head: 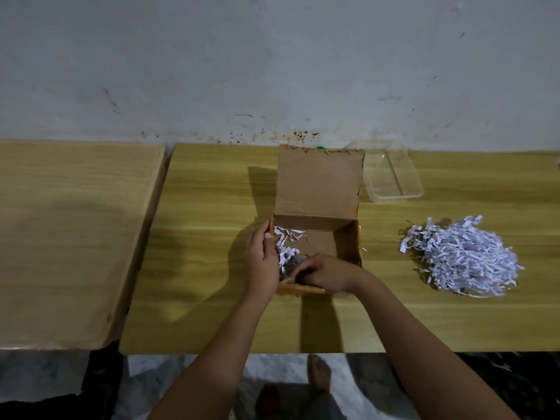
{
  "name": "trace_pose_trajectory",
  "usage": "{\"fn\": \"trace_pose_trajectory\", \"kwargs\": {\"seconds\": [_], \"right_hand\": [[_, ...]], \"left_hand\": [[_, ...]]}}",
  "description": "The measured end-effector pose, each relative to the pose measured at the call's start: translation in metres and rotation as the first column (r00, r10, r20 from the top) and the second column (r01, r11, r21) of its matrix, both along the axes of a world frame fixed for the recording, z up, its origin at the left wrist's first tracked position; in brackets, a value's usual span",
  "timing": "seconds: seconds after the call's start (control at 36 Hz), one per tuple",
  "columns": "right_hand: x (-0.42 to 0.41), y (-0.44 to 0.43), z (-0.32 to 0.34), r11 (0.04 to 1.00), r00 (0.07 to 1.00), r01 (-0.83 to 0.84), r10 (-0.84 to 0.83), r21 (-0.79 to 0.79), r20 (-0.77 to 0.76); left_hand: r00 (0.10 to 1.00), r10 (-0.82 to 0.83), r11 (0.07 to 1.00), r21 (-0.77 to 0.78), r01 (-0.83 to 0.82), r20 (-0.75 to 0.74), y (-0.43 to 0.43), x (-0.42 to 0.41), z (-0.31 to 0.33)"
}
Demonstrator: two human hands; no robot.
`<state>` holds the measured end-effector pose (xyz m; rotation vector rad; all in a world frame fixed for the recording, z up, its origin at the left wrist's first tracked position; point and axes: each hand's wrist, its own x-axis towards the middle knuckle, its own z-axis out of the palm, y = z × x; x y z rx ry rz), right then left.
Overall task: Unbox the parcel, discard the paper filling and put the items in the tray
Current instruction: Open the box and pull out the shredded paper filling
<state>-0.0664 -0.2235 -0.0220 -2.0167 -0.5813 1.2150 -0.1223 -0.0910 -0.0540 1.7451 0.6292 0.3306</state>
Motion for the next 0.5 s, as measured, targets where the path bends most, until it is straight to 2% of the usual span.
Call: {"fn": "trace_pose_trajectory", "kwargs": {"seconds": [0.11,0.25,0.31,0.42,0.5], "right_hand": [[0.005,0.016,-0.01,0.99,0.989,0.094,-0.081,0.101,-0.125],[0.013,0.015,-0.018,0.907,0.941,0.339,-0.324,0.248,-0.1],[0.015,0.012,-0.016,0.929,0.957,0.285,-0.262,0.236,-0.124],[0.015,0.008,-0.019,0.989,0.967,0.06,-0.024,0.134,-0.255],[0.014,0.013,-0.021,0.984,0.97,0.085,-0.045,0.159,-0.24]], "left_hand": [[1.0,0.017,1.0,-0.003,-0.017,0.005,0.0,0.0,0.0],[0.999,0.035,0.999,-0.039,-0.035,-0.002,-0.002,0.0,0.004],[0.999,0.04,0.999,-0.028,-0.04,0.002,-0.002,0.0,0.003],[0.997,0.082,0.996,-0.045,-0.081,0.012,-0.005,0.003,0.004],[0.996,0.084,0.996,-0.016,-0.083,0.032,-0.005,0.003,0.005]]}}
